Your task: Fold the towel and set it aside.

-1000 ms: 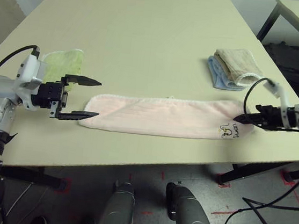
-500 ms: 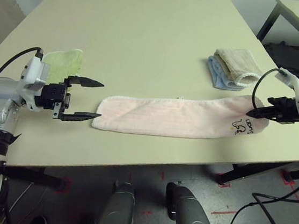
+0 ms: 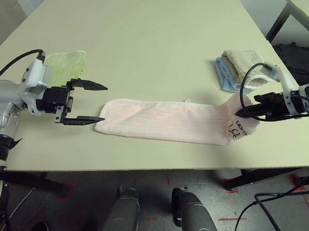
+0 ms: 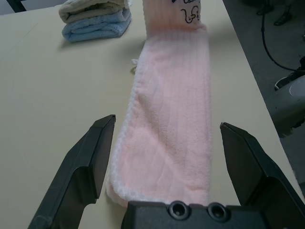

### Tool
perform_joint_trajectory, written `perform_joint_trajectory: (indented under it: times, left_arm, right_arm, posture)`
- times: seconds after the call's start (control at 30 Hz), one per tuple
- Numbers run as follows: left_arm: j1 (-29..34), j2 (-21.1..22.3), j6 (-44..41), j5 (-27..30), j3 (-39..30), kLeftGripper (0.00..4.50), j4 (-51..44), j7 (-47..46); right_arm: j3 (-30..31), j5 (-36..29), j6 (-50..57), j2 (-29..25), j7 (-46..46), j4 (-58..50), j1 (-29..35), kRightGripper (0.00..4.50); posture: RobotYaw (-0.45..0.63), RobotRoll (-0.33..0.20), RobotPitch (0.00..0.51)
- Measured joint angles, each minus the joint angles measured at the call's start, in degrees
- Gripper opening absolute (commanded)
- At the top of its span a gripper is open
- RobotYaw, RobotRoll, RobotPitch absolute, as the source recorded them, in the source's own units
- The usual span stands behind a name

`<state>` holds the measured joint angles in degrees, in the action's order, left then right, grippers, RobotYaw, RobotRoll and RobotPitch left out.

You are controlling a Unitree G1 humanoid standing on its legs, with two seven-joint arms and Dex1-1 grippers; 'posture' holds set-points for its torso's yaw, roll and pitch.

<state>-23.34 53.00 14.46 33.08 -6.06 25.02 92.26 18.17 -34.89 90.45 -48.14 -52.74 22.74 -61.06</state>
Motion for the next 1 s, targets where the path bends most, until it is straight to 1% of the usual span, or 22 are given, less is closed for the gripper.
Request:
perform_joint_trajectory:
  times: [0.13, 0.33, 0.43, 0.6, 0.7, 0.8, 1.0]
  left_arm:
    - [-0.1, 0.0, 0.0, -0.1, 0.0, 4.50, 0.4, 0.0]
    - [-0.5, 0.0, 0.1, -0.2, 0.2, 4.50, 1.3, 0.0]
    - [-0.6, 0.0, 0.1, -0.2, 0.2, 4.50, 1.4, 0.0]
    - [-0.6, 0.0, 0.1, -0.2, 0.2, 4.50, 1.4, 0.0]
    - [-0.6, 0.1, 0.1, -0.2, 0.2, 4.50, 1.4, 0.0]
    - [-0.5, 0.1, 0.1, -0.2, 0.2, 4.50, 1.4, 0.0]
    - [-0.4, 0.2, 0.2, -0.2, 0.2, 4.50, 1.4, 0.0]
  right_arm:
    - [-1.9, -9.1, 0.0, 0.7, 8.5, 0.0, 0.1, 0.02]
    - [-2.1, -26.4, 0.0, 0.9, 21.8, -0.5, 1.4, 0.02]
    - [-2.3, -33.8, 0.0, 1.5, 28.7, -1.3, 2.8, 0.02]
    - [-4.1, -42.1, 0.0, 4.4, 39.9, -2.0, 5.4, 0.02]
    - [-5.9, -45.7, 0.0, 6.1, 45.2, -1.9, 5.6, 0.02]
    - [-6.5, -49.9, 0.0, 7.2, 49.9, -1.9, 5.6, 0.73]
    - [-7.8, -56.5, 0.0, 8.5, 56.8, -0.7, 5.6, 2.81]
  posture:
    - [0.04, 0.000, 0.169]
    - [0.04, 0.000, 0.170]
    - [0.04, 0.000, 0.171]
    - [0.05, 0.000, 0.169]
    - [0.05, 0.000, 0.169]
    - [0.05, 0.000, 0.168]
    - [0.05, 0.000, 0.166]
